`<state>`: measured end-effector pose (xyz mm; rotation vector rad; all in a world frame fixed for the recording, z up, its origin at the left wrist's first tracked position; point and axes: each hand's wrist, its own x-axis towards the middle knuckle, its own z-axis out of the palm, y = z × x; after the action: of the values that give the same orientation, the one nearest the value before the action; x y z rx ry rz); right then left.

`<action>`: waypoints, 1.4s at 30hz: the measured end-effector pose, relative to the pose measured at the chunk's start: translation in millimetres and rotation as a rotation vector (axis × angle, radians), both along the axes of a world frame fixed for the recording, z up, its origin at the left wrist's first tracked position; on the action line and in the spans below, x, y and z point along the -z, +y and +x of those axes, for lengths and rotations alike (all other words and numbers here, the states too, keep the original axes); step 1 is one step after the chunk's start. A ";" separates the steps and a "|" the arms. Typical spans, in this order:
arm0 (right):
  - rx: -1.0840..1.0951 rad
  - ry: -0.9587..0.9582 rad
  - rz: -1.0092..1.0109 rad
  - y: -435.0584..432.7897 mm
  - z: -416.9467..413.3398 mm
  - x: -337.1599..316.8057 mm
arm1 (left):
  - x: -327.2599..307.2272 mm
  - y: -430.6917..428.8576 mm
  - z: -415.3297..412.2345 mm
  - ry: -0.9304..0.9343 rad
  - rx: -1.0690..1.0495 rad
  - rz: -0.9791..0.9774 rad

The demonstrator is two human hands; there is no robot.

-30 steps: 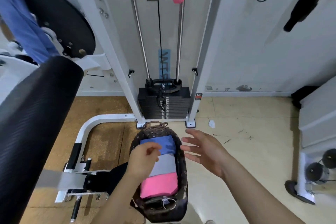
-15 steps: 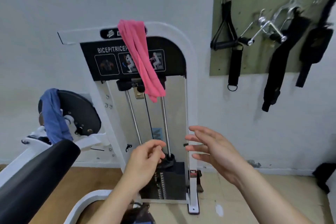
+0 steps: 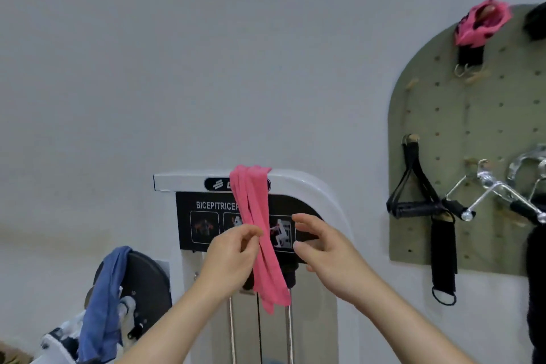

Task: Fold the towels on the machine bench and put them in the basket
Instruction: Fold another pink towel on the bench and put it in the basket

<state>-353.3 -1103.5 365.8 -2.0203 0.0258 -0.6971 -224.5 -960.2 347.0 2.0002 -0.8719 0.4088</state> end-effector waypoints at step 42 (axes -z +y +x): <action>-0.444 0.083 -0.085 -112.4 14.4 -90.1 | -91.7 -37.2 -13.6 0.436 0.609 -0.290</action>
<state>-338.9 -1215.9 455.8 -2.0379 -0.3976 -0.3367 -238.0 -997.4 438.7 1.3894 -1.0125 -0.2308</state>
